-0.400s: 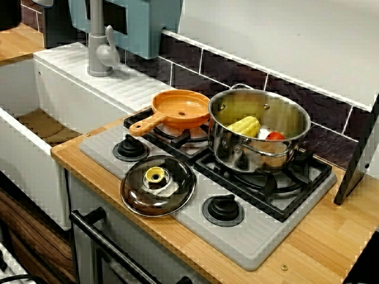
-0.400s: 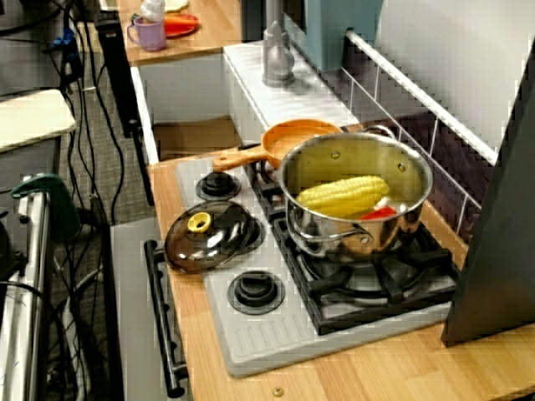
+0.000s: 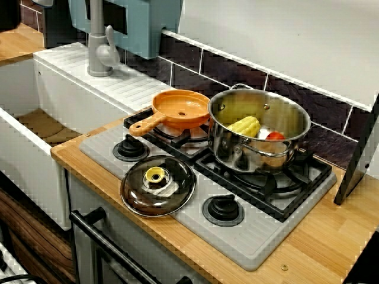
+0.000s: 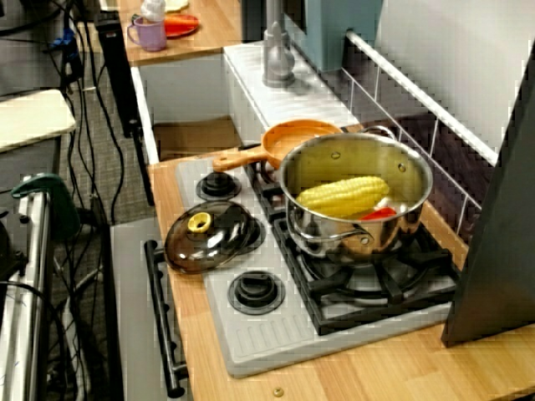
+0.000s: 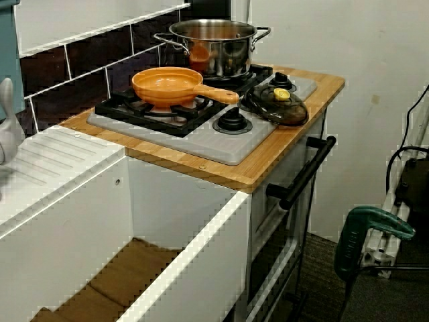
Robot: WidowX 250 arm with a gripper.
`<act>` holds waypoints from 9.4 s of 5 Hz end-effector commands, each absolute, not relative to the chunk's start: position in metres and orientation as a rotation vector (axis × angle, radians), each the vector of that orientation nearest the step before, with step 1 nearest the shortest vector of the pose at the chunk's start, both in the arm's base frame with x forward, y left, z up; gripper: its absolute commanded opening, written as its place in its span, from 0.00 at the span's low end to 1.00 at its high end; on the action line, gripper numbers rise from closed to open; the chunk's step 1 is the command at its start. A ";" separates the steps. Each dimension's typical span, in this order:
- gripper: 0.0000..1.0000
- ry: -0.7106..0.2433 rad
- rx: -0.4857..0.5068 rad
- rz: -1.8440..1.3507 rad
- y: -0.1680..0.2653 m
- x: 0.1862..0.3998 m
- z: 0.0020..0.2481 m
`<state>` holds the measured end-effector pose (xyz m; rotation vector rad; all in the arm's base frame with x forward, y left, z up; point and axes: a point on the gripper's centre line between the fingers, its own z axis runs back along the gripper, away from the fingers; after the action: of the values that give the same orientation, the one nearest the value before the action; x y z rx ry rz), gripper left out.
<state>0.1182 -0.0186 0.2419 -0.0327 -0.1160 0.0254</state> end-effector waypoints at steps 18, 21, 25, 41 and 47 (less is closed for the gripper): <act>1.00 -0.294 0.081 0.221 -0.105 0.372 0.155; 1.00 -0.313 0.107 0.247 -0.090 0.383 0.152; 1.00 -0.261 0.097 0.259 -0.082 0.395 0.147; 0.00 -0.152 0.183 0.274 -0.066 0.398 0.082; 0.00 -0.253 0.097 0.313 -0.075 0.387 0.155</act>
<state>0.3824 -0.0747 0.1178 0.1397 -0.1548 0.3101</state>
